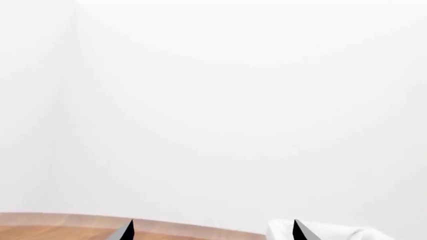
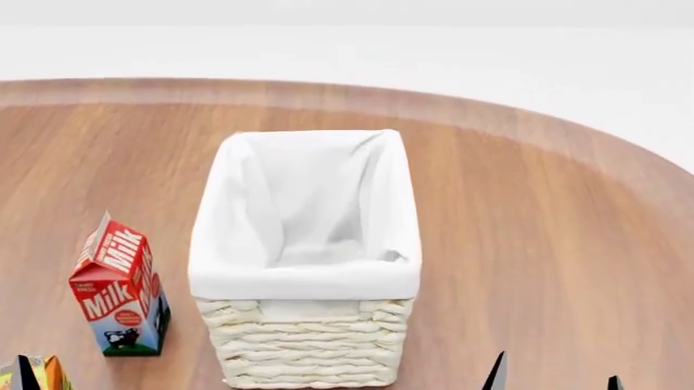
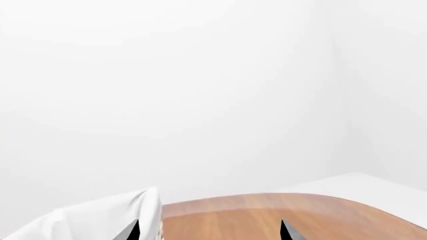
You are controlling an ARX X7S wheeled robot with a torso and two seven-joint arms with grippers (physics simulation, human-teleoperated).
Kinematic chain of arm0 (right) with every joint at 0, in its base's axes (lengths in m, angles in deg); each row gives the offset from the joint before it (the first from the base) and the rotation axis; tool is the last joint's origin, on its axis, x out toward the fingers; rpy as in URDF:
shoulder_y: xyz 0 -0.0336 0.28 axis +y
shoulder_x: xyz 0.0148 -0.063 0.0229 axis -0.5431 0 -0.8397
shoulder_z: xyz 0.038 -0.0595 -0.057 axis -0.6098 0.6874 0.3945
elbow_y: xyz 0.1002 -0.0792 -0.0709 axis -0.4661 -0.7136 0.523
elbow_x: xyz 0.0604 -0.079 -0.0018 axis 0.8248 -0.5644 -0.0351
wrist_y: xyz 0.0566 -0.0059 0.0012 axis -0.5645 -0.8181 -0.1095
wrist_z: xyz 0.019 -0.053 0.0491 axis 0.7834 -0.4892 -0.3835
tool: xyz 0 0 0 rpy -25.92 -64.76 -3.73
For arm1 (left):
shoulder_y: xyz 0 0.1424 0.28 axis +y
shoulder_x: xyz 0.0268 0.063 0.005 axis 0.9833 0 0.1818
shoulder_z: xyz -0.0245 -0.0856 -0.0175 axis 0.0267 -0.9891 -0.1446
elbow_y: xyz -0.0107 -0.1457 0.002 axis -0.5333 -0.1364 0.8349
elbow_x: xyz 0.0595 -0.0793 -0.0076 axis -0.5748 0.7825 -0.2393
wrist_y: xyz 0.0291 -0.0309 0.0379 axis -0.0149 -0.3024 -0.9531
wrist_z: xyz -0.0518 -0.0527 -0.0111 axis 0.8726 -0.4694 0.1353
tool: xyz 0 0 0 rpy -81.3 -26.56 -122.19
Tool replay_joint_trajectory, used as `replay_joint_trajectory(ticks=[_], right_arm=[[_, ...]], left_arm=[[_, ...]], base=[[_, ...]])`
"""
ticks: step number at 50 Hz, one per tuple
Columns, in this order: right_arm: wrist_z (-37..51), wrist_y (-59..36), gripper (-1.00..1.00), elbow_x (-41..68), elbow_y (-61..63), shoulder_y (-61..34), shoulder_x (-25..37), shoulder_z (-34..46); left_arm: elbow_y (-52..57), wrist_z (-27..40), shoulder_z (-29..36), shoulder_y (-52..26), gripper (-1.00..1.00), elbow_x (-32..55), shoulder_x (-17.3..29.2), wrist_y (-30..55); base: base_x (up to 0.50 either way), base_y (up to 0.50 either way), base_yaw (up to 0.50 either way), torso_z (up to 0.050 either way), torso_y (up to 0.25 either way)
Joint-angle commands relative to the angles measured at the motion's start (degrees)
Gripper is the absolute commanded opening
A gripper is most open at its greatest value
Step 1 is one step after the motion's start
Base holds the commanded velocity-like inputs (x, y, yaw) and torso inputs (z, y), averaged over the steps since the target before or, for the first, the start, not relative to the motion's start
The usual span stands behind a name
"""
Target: Pick up the alphabet soup, and put it in the basket.
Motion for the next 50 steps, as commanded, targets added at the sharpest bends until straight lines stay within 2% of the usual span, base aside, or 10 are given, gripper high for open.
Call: replay_joint_trajectory(ticks=[1,22,36,43,50], right_arm=[[0.30,0.05,1.00,0.11,0.00,-0.01,0.25,0.22],[0.15,1.31,1.00,1.29,-1.11,-0.55,0.61,0.21],[-0.52,-1.94,1.00,1.86,-0.72,-0.88,4.08,-0.03],[-7.74,-3.06,1.00,7.25,-0.22,-0.37,7.73,2.89],[-11.98,-4.62,1.00,8.19,1.18,0.91,10.94,5.48]], left_arm=[[0.03,0.32,0.17,0.02,1.00,0.07,0.24,-0.13],[0.04,0.87,0.41,0.00,1.00,0.24,0.66,-0.38],[0.08,1.26,0.44,-0.06,1.00,0.35,0.99,-0.25],[0.00,1.45,0.40,-0.18,1.00,0.58,1.17,-0.23],[-0.02,1.65,0.58,-0.31,1.00,0.51,1.19,-0.14]], base=[[0.20,0.00,0.00,0.000,0.000],[0.04,0.00,0.00,0.000,0.000],[0.00,0.00,0.00,0.000,0.000],[0.00,0.00,0.00,0.000,0.000],[0.00,0.00,0.00,0.000,0.000]])
